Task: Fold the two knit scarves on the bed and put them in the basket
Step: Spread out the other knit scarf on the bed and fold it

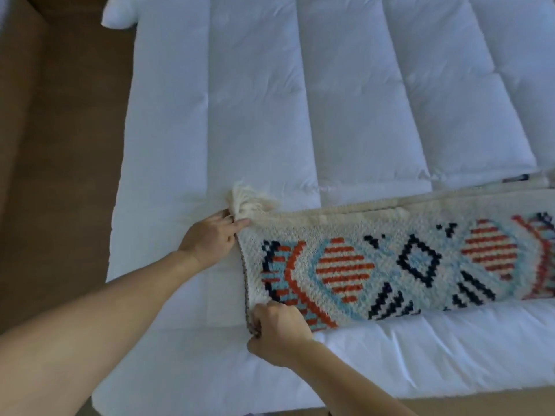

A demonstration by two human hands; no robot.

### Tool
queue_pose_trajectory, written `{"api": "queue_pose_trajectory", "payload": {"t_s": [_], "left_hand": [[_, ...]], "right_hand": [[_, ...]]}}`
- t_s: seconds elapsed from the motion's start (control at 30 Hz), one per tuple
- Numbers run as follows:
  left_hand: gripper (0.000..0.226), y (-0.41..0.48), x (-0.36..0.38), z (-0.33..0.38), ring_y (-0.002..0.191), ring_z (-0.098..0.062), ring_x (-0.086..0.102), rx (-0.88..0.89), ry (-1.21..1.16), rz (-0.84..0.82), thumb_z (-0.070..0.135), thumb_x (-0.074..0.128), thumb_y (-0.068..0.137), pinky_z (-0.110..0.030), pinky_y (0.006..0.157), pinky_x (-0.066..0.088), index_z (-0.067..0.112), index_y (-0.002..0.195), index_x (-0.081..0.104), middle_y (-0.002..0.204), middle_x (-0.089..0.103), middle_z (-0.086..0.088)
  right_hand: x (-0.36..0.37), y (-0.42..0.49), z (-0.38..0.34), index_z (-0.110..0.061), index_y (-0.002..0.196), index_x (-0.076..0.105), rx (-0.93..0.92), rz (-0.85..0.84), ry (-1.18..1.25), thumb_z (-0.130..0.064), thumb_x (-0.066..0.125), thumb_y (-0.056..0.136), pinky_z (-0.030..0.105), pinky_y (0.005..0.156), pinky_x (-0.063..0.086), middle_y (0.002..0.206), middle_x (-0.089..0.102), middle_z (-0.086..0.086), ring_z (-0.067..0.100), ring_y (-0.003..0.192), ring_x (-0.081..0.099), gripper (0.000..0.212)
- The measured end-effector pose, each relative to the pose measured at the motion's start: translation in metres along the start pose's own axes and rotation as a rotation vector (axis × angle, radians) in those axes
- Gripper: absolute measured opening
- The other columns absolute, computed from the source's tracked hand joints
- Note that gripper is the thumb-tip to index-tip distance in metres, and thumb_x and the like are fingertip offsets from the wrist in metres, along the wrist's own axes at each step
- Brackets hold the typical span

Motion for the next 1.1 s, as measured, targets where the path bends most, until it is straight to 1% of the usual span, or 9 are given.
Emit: {"api": "queue_pose_trajectory", "payload": {"t_s": [0.1,0.17,0.3,0.4,0.53,0.67,0.83,0.97,1.1], "left_hand": [[0.051,-0.006,0.014,0.012,0.1,-0.009,0.06,-0.438,-0.441,-0.215,0.018,0.059,0.092,-0.022,0.086,0.044,0.031,0.14,0.051,0.125,0.053,0.016],[0.044,-0.001,0.018,0.018,0.109,-0.006,0.054,-0.646,-0.813,-0.18,0.021,0.064,0.091,-0.02,0.091,0.037,0.028,0.134,0.058,0.126,0.052,0.013],[0.021,0.011,0.015,0.023,0.081,-0.009,0.056,-0.766,-1.021,-0.019,0.003,0.066,0.088,-0.009,0.067,0.043,0.016,0.104,0.067,0.097,0.06,0.005],[0.024,0.016,0.015,0.028,0.101,-0.01,0.055,-0.698,-0.883,0.001,-0.006,0.057,0.089,-0.01,0.071,0.041,0.014,0.102,0.061,0.111,0.059,0.008],[0.049,0.018,0.013,0.033,0.111,-0.026,0.056,-0.793,-0.506,0.034,0.009,0.065,0.084,-0.036,0.086,0.052,0.02,0.129,0.049,0.138,0.042,-0.009],[0.065,0.038,0.002,0.064,0.144,-0.03,0.021,-0.67,-0.129,0.045,0.027,0.06,0.085,-0.047,0.114,0.026,0.02,0.143,0.033,0.157,0.019,-0.01],[0.043,0.083,0.016,0.116,0.128,-0.017,0.044,-0.22,-0.05,-0.126,0.037,0.049,0.094,-0.035,0.11,0.031,0.02,0.134,0.052,0.136,0.054,0.004],[0.035,0.103,0.034,0.135,0.109,-0.017,0.053,-0.222,-0.011,-0.336,0.045,0.049,0.093,-0.034,0.095,0.039,0.024,0.119,0.059,0.115,0.062,0.005],[0.034,0.108,0.036,0.135,0.111,-0.016,0.047,-0.28,0.07,-0.329,0.045,0.047,0.095,-0.033,0.095,0.036,0.026,0.121,0.059,0.116,0.056,0.006]], "right_hand": [[0.01,0.007,0.009,-0.018,0.09,0.051,0.047,-0.036,0.05,-0.021,0.061,0.079,0.024,0.055,0.034,0.091,0.046,-0.001,0.022,0.076,0.047,0.015],[0.013,0.01,0.014,-0.019,0.088,0.054,0.035,-0.11,0.093,-0.025,0.06,0.082,0.027,0.065,0.04,0.093,0.047,-0.002,0.021,0.078,0.048,0.01],[-0.001,0.01,0.018,-0.015,0.08,0.058,0.051,-0.158,0.221,-0.022,0.055,0.087,0.04,0.062,0.051,0.085,0.065,0.009,0.017,0.069,0.057,0.01],[-0.035,0.007,0.029,-0.01,0.097,0.065,0.067,0.02,0.184,-0.022,0.053,0.093,0.033,0.072,0.056,0.098,0.068,0.006,0.022,0.085,0.064,0.017],[-0.082,0.002,0.062,-0.019,0.126,0.06,0.079,0.218,0.041,-0.023,0.052,0.097,0.017,0.087,0.045,0.123,0.059,-0.008,0.01,0.111,0.056,0.03],[-0.118,0.003,0.107,-0.021,0.132,0.056,0.041,0.284,-0.076,-0.023,0.052,0.097,0.027,0.105,0.041,0.132,0.056,-0.007,0.014,0.125,0.048,0.036],[-0.172,0.01,0.169,-0.015,0.132,0.058,0.0,0.404,-0.225,-0.025,0.058,0.095,0.038,0.104,0.042,0.13,0.059,0.0,0.024,0.124,0.05,0.038],[-0.207,0.015,0.216,-0.023,0.131,0.057,0.011,0.305,-0.401,-0.041,0.054,0.095,0.038,0.102,0.036,0.124,0.059,-0.003,0.022,0.116,0.05,0.04],[-0.227,0.018,0.237,-0.027,0.118,0.061,-0.046,0.215,-0.401,-0.048,0.049,0.096,0.033,0.099,0.033,0.105,0.062,-0.008,0.016,0.102,0.051,0.033]]}}
Point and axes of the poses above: each hand's wrist, its own y-axis towards the middle knuckle, its own x-axis out of the palm, z = x × y, the point moved 2 cm from there along y, towards the middle knuckle
